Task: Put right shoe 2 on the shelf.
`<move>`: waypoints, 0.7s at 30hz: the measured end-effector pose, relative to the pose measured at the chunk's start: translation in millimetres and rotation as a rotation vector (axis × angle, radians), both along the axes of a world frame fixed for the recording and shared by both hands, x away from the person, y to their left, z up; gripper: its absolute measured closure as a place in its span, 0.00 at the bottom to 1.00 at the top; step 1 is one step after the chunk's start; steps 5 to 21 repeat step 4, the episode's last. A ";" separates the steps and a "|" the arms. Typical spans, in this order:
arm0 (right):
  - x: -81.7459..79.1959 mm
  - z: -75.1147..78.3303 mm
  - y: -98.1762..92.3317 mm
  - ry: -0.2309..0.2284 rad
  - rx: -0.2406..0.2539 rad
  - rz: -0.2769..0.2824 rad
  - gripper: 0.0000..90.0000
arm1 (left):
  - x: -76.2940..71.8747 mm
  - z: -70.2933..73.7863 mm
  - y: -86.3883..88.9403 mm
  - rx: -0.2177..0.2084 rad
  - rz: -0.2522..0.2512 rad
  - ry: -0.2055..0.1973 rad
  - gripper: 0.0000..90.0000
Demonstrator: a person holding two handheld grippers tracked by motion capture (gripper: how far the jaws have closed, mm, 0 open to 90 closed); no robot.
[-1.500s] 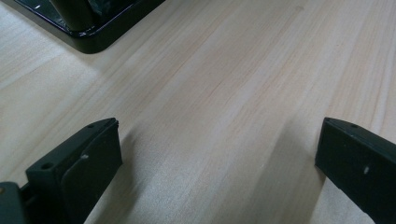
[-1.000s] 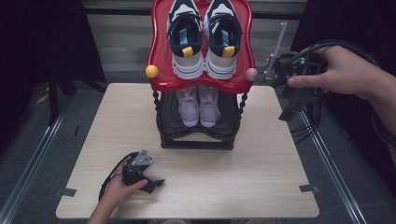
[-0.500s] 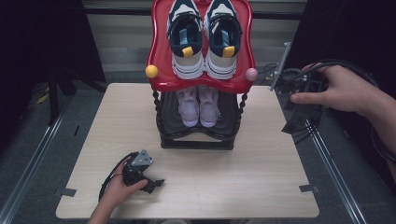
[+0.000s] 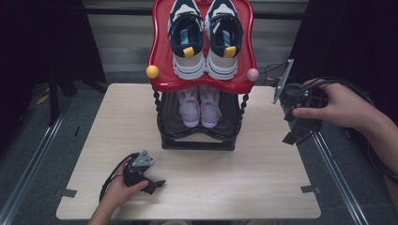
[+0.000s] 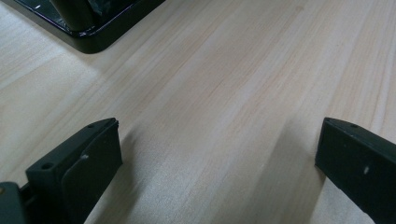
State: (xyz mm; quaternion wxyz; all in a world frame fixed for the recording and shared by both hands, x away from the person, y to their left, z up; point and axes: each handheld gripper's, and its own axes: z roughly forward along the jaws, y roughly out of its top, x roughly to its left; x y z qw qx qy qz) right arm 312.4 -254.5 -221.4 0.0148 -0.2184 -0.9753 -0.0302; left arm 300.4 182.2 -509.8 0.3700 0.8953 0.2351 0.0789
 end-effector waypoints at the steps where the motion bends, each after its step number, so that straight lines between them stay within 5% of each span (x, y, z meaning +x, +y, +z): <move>1: -0.5 -2.2 -1.0 -0.001 0.002 -0.001 0.21 | 0.0 -0.1 0.0 0.000 -0.001 0.001 0.00; 21: -2.2 -7.2 -3.6 -0.006 0.011 -0.006 0.21 | 0.0 0.0 0.0 0.000 0.000 0.000 0.00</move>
